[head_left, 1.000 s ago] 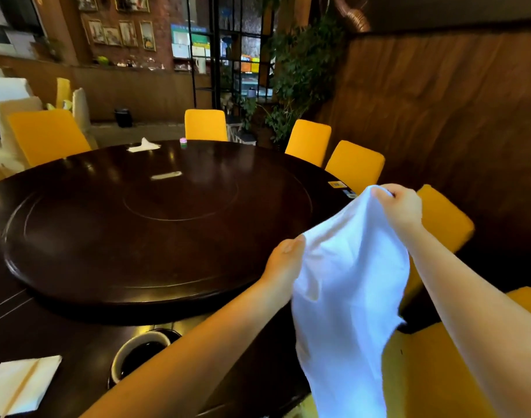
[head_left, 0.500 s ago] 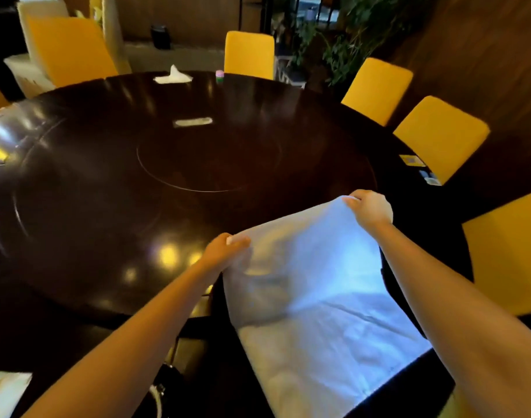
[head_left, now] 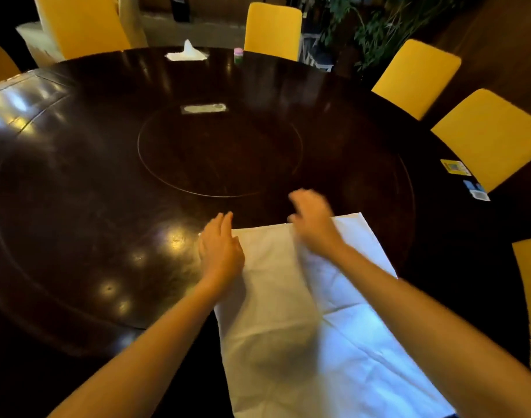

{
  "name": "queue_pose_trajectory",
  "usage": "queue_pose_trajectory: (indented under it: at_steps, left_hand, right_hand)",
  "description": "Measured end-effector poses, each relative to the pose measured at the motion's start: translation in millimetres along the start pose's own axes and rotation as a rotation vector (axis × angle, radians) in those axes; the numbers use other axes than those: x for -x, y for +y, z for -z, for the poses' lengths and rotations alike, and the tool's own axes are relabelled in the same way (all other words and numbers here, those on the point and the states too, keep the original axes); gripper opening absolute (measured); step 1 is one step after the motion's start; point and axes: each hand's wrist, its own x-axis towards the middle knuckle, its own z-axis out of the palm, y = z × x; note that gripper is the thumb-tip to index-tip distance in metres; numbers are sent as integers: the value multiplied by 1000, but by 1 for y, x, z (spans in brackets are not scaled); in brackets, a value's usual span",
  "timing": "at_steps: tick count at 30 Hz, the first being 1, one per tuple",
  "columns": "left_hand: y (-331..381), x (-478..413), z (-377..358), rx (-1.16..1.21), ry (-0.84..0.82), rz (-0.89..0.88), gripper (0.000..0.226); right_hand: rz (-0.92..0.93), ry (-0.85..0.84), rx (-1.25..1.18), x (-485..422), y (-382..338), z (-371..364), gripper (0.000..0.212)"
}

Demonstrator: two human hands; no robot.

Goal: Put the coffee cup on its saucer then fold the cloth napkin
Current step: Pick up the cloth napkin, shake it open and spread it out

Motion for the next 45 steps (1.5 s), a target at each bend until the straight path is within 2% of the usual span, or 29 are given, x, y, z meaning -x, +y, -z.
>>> queue_pose_trajectory:
  at_steps: [2, 4, 6, 9, 14, 16, 20, 23, 25, 28, 31, 35, 39, 42, 45]
  left_hand:
    - [-5, 14, -22, -119, -85, -52, 52]
    - [-16, 22, -37, -272, -146, -51, 51]
    - [-27, 25, -44, -388, -139, -54, 58]
    - [-34, 25, -49, -422, -122, -69, 72]
    - [-34, 24, -51, -409, -98, -80, 72]
    - [-34, 25, -50, -418, -102, -79, 70]
    - [-32, 24, -48, -415, -133, -61, 68]
    - [-32, 23, -46, -417, -164, -51, 64]
    - [-26, 27, -44, -414, -178, -55, 61]
    - [-5, 48, -47, -357, -124, -140, 68]
    - [4, 86, -60, -338, -149, -137, 75]
    - [-16, 118, -59, -415, -164, -152, 73]
    - [-30, 118, -47, -478, -211, -223, 80]
    - [-32, 128, -41, -454, -125, -149, 78]
    - [-36, 160, -41, -262, 37, -9, 66]
  right_hand:
    - [123, -291, -82, 23, -43, -39, 57]
    - [173, -398, -98, 46, -56, -68, 51]
    - [193, -338, -39, 57, -42, -81, 49]
    - [176, -254, 58, 57, -2, -74, 55]
    - [-30, -172, 179, 56, 92, -48, 82]
    - [-110, -190, 208, 55, 128, -37, 93]
    - [-180, -238, 318, 54, 170, -16, 73]
    - [-327, -155, 323, 55, 159, -16, 60]
    - [-333, -86, 217, 62, 122, -24, 69]
    - [-47, -177, 27, 91, 41, -49, 76]
    - [182, -288, 16, 127, -13, -62, 63]
    - [212, -212, 19, 146, 8, -62, 56]
    - [139, -173, 91, 159, 57, -49, 51]
    - [51, -127, 133, 172, 94, -36, 51]
    - [-102, -126, 155, 188, 114, -24, 60]
